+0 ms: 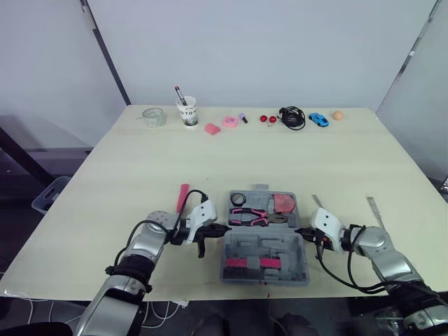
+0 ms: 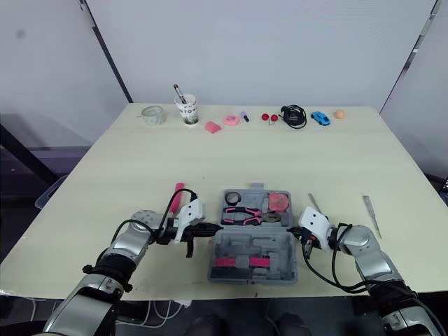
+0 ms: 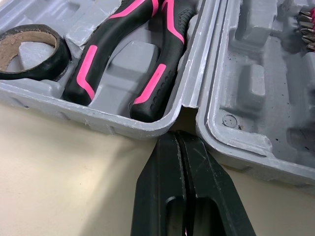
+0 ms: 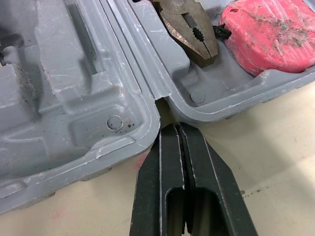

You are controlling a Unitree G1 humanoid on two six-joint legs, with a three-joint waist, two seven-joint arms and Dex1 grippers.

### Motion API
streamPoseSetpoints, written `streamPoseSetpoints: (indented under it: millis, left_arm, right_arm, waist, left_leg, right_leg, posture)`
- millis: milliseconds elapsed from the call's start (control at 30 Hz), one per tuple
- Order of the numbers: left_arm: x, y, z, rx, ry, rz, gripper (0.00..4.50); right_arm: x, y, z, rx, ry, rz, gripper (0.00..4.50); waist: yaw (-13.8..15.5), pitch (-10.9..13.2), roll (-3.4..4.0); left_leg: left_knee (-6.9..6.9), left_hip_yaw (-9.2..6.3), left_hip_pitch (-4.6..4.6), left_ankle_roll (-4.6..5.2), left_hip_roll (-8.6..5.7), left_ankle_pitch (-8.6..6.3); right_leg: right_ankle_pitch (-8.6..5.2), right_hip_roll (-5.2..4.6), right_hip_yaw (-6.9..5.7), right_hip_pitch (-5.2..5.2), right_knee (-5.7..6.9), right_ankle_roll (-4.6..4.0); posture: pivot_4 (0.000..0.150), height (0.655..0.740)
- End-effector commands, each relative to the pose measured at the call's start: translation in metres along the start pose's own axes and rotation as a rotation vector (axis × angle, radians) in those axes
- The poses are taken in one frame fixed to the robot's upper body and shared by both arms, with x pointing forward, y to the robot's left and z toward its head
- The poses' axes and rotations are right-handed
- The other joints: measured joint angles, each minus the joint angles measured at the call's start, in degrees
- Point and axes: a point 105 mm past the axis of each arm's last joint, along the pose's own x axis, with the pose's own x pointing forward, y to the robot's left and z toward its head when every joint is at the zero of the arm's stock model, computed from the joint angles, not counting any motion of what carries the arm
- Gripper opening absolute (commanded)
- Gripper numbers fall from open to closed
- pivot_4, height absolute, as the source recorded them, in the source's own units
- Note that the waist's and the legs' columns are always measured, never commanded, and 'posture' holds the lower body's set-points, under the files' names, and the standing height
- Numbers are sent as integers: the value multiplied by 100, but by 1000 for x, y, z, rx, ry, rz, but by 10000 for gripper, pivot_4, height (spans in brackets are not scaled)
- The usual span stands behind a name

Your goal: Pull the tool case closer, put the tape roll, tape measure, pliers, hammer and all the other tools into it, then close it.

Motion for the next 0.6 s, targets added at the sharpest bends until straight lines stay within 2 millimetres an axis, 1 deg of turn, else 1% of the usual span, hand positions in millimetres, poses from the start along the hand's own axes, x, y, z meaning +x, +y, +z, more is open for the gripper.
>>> streamPoseSetpoints:
  millis: [33, 300, 600]
  left_arm:
    - [14, -21, -9, -13, 30, -101, 487]
    - [13, -19, -12, -15, 41, -89, 487]
    - [9, -19, -18, -17, 62, -85, 487]
  right_arm:
    - [2, 0, 21, -44, -77, 9, 0]
    - [6, 4, 24, -48, -87, 21, 0]
    - [8, -1, 30, -69, -110, 0, 0]
  waist:
    - [-1, 0, 0]
    - [-6, 0, 0]
    - [-16, 0, 0]
  left_leg:
    - [0, 0, 0, 0, 0, 0]
    - [0, 0, 0, 0, 0, 0]
    - [-1, 0, 2, 0, 1, 0]
  right_leg:
    - [0, 0, 0, 0, 0, 0]
    - [0, 0, 0, 0, 0, 0]
    - [0, 1, 0, 0, 2, 0]
  posture:
    - [1500, 7400]
    - [1500, 7400]
    - [1500, 7400]
